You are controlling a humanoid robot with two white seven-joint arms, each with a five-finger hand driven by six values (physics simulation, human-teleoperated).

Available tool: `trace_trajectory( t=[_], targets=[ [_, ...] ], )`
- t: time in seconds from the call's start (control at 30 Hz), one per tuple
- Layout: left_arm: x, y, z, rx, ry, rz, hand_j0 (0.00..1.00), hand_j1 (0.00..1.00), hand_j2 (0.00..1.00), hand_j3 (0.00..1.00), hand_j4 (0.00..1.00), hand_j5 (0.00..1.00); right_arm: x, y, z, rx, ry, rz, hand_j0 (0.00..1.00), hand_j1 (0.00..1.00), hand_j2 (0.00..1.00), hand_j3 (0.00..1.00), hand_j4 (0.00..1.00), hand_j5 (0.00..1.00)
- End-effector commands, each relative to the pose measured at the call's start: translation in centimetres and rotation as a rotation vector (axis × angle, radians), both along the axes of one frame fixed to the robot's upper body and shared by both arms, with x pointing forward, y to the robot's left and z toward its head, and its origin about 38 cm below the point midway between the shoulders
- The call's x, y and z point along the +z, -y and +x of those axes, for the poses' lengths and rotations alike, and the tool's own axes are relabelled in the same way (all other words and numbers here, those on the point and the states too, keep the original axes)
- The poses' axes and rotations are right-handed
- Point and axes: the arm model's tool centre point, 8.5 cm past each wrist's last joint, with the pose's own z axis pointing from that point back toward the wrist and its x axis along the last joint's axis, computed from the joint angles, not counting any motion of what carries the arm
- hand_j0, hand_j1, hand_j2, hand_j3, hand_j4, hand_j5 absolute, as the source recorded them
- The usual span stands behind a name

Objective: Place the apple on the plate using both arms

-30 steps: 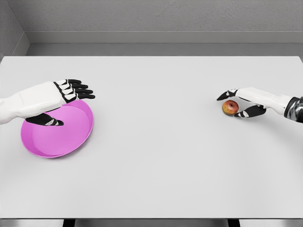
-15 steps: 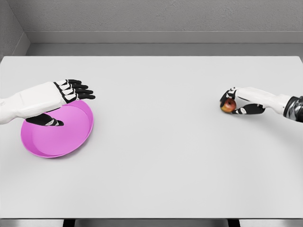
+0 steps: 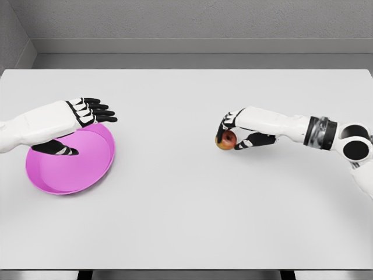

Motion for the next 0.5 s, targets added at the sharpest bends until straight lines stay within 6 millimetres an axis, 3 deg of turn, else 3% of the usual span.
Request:
trace_trajectory(
  t=[0.0,0.23,0.27,0.3,0.33,0.4,0.47],
  targets=[
    [0.1,0.0,0.0,0.002,-0.001,-0.005,1.00,1.00,1.00,1.00,1.00,1.00,0.1,-2.9,-0.9,0.070,0.001,0.037,0.48,0.48,0.48,0.48,0.48,0.48],
    [0.0,0.0,0.0,0.002,-0.003,-0.005,1.00,1.00,1.00,1.00,1.00,1.00,1.6,-5.3,0.0,0.107,0.038,0.063,0.48,0.48,0.48,0.48,0.48,0.48],
    [0.0,0.0,0.0,0.002,-0.002,-0.006,1.00,1.00,1.00,1.00,1.00,1.00,1.6,-4.8,0.3,0.089,0.038,0.059,0.60,0.60,0.60,0.60,0.60,0.60],
    [0.0,0.0,0.0,0.002,-0.002,-0.006,1.00,1.00,1.00,1.00,1.00,1.00,1.8,-3.8,1.0,0.052,0.042,0.068,0.90,0.90,0.90,0.90,0.90,0.90],
    [0.0,0.0,0.0,0.002,-0.002,-0.006,1.00,1.00,1.00,1.00,1.00,1.00,2.5,-2.3,1.9,-0.003,0.064,0.070,1.00,1.00,1.00,1.00,1.00,1.00],
    [0.1,0.0,0.0,0.000,-0.002,-0.007,1.00,1.00,1.00,1.00,1.00,1.00,4.2,1.5,3.2,-0.116,0.113,0.085,1.00,1.00,1.00,1.00,1.00,1.00],
    [-0.2,0.7,0.0,-0.012,-0.003,-0.022,1.00,1.00,1.00,1.00,1.00,1.00,7.4,7.4,3.5,-0.241,0.186,0.081,1.00,1.00,1.00,1.00,1.00,1.00]
  ],
)
